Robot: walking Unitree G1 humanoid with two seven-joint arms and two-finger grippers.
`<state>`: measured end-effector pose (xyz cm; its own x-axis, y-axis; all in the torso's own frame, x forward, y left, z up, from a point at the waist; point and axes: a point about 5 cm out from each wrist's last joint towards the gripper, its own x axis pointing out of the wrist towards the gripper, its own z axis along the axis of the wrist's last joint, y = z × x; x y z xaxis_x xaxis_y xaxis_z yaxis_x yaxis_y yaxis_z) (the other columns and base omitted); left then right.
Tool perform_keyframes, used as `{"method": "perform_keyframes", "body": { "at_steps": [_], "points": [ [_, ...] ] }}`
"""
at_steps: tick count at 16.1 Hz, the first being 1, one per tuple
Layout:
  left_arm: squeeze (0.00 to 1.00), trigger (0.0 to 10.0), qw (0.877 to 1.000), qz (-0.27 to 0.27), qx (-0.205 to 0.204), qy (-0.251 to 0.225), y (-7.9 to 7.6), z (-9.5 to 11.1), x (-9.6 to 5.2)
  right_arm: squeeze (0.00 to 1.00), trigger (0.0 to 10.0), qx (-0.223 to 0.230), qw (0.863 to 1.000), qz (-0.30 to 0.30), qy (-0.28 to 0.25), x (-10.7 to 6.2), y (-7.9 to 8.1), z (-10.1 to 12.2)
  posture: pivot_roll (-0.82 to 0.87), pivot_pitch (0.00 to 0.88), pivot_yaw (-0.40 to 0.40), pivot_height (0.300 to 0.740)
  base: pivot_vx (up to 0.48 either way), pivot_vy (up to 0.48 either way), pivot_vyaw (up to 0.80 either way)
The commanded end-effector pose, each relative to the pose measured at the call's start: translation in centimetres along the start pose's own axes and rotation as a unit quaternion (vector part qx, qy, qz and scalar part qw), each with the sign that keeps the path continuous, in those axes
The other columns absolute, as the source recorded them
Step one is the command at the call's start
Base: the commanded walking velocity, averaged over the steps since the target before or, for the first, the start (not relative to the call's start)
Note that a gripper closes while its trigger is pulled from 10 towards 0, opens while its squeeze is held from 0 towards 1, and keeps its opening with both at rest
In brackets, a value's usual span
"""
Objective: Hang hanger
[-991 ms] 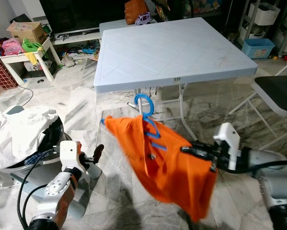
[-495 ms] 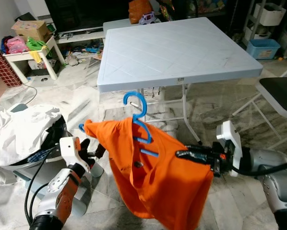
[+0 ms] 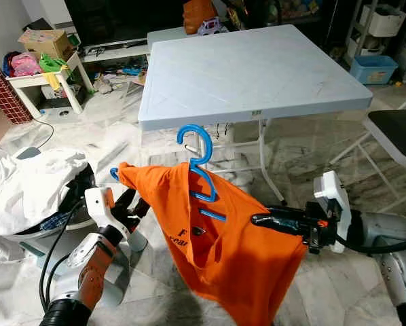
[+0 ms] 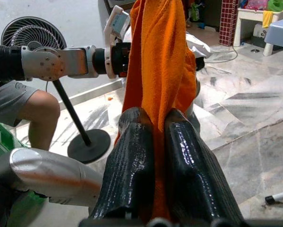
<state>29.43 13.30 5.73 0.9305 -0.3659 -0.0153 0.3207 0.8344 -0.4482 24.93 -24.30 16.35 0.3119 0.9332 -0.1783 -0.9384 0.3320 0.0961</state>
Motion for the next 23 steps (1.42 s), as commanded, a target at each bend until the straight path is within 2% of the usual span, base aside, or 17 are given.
{"method": "perform_keyframes", "body": {
  "at_steps": [1,8,15,17,19,21,22,23],
  "points": [
    [0.00,0.0,1.000,-0.009,0.006,-0.013,0.1,0.8,0.0,0.00,10.0,-0.011,1.000,0.010,0.001,0.3,0.2,0.6,-0.10,0.000,0.120,0.740,0.000,0.000,0.00],
    [0.00,0.0,1.000,0.013,0.003,-0.025,0.8,1.1,-0.2,0.00,10.0,-0.010,1.000,0.010,0.003,0.3,0.1,0.5,-0.10,0.000,0.113,0.740,0.000,0.000,0.00],
    [0.00,0.0,0.999,0.013,0.004,-0.033,0.6,1.4,-0.1,0.00,10.0,-0.009,1.000,0.001,0.018,0.3,-0.1,0.0,-0.10,0.000,0.110,0.740,0.000,0.000,0.00],
    [0.00,0.0,0.998,0.027,0.019,-0.054,0.9,2.4,-0.5,0.00,10.0,-0.033,0.998,-0.023,0.051,0.2,-0.6,-1.0,-0.10,0.000,0.110,0.740,0.000,0.000,0.00],
    [0.00,0.0,0.997,0.032,0.023,-0.063,1.1,3.1,-0.8,0.00,10.0,-0.034,0.997,-0.033,0.055,0.0,-0.8,-1.1,-0.09,0.000,0.111,0.740,0.000,0.000,0.00],
    [0.00,0.0,0.997,0.030,0.028,-0.068,1.2,3.7,-1.0,0.00,10.0,-0.072,0.991,-0.073,0.088,-0.4,-1.9,-1.3,-0.09,0.000,0.112,0.740,0.000,0.000,0.00],
    [0.00,0.0,0.997,0.026,0.037,-0.063,1.2,3.8,-1.0,0.00,10.0,-0.106,0.986,-0.086,0.097,-0.1,-2.4,-1.0,-0.09,0.000,0.112,0.740,0.000,0.000,0.00],
    [0.00,0.0,0.997,0.025,0.043,-0.057,1.1,3.7,-1.0,0.00,10.0,-0.119,0.985,-0.092,0.091,0.3,-2.6,-0.6,-0.09,0.000,0.113,0.740,0.000,0.000,0.00]
  ]
}}
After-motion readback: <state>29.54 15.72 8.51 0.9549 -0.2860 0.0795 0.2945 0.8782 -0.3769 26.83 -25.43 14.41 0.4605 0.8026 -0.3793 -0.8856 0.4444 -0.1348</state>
